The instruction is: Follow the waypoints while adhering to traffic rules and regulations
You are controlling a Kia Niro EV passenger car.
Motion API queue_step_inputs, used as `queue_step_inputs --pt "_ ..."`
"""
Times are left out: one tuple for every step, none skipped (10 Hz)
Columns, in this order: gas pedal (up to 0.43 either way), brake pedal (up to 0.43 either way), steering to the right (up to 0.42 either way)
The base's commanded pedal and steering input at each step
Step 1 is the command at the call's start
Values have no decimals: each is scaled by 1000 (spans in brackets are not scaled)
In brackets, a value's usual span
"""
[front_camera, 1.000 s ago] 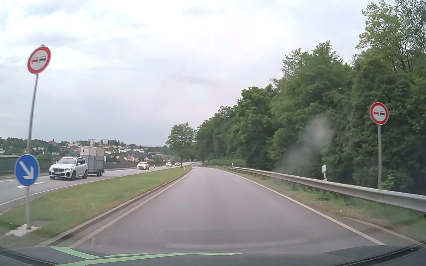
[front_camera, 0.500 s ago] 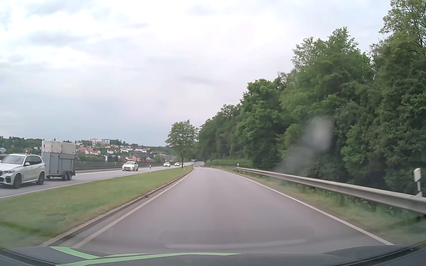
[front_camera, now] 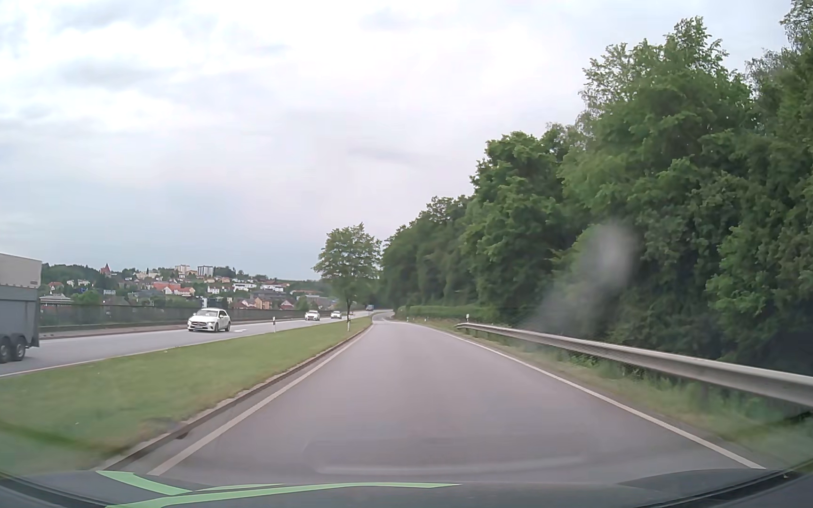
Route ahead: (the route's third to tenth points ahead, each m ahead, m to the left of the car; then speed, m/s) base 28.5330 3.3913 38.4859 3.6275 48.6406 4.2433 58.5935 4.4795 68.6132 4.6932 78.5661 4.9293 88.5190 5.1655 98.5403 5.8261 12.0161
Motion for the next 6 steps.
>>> queue_step_inputs --pt "331 0 -7" --pt "331 0 -7" --pt "331 0 -7" --pt "319 0 -7" --pt "319 0 -5" --pt "311 0 -4"
